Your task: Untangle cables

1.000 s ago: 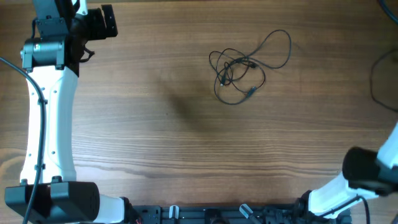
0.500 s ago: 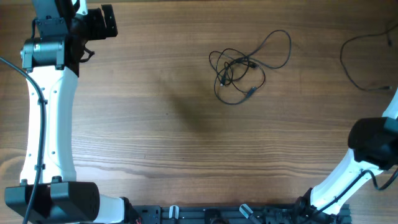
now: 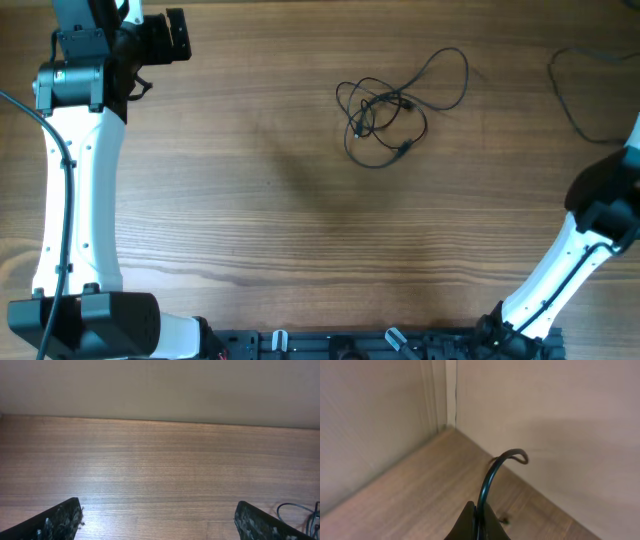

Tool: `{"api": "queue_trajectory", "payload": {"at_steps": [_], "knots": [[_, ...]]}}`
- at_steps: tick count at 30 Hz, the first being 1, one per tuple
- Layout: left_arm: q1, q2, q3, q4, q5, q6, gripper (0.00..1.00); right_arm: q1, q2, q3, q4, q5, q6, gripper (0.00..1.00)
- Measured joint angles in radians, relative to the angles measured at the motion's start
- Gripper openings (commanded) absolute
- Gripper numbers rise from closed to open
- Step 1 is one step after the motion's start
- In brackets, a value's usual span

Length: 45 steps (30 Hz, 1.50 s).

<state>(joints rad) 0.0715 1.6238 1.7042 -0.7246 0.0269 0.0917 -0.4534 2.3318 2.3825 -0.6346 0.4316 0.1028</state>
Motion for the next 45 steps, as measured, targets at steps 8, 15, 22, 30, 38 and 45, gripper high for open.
{"api": "queue_trajectory", "payload": {"at_steps": [8, 15, 22, 30, 38, 45], "knots": [[0.000, 0.000, 0.000, -0.021, 0.002, 0.000, 1.00, -0.011, 0.047, 0.000, 0.007, -0.082, 0.002, 0.05], [0.000, -0.001, 0.000, -0.040, 0.002, 0.000, 1.00, -0.024, 0.126, 0.000, -0.069, -0.215, 0.034, 0.05], [0.000, -0.022, 0.000, -0.043, 0.002, 0.000, 1.00, -0.025, 0.213, -0.002, -0.130, -0.259, 0.054, 0.05], [0.000, -0.064, 0.000, -0.064, 0.002, 0.000, 1.00, -0.051, 0.214, -0.002, -0.192, -0.254, 0.140, 0.04], [0.000, -0.087, 0.000, -0.073, 0.002, 0.000, 1.00, -0.160, 0.214, -0.002, -0.227, -0.224, 0.185, 0.05], [0.000, -0.087, 0.000, -0.084, 0.002, 0.000, 1.00, -0.176, 0.214, -0.002, -0.230, -0.203, 0.157, 0.05]]}}
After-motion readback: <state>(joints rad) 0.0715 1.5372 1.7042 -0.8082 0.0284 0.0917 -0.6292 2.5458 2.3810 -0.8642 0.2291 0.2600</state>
